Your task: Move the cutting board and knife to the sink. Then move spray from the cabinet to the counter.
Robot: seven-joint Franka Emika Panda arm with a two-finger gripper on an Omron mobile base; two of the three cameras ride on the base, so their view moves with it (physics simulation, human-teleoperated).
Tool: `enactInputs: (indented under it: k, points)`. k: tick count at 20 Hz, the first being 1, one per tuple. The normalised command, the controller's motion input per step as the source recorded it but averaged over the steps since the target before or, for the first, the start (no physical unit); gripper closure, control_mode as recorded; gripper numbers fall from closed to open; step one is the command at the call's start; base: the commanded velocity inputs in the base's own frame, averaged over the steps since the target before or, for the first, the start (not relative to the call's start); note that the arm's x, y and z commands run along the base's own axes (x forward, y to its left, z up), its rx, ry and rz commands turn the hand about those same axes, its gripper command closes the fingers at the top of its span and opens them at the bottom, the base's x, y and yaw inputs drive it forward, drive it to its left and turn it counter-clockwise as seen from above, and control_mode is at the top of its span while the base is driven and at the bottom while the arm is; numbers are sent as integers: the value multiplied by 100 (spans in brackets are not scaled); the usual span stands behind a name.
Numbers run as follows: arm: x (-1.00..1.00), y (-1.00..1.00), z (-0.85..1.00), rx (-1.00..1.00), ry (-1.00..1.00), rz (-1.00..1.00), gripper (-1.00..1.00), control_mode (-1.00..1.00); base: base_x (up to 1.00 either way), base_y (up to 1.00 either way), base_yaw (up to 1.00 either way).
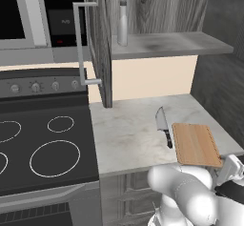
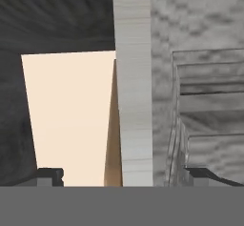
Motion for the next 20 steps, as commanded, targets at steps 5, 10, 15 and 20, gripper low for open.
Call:
enactInputs:
  k: [5, 10, 15, 20]
  points:
    - [12, 0, -1, 0, -4, 0, -100, -100, 0, 0, 0]
    - [2, 0, 0, 0, -2, 1, -100, -100, 0, 0, 0]
    - [3, 0, 0, 0, -2, 0, 100, -100, 0, 0, 0]
    - [0, 0, 0, 0, 0, 0, 100, -100, 0, 0, 0]
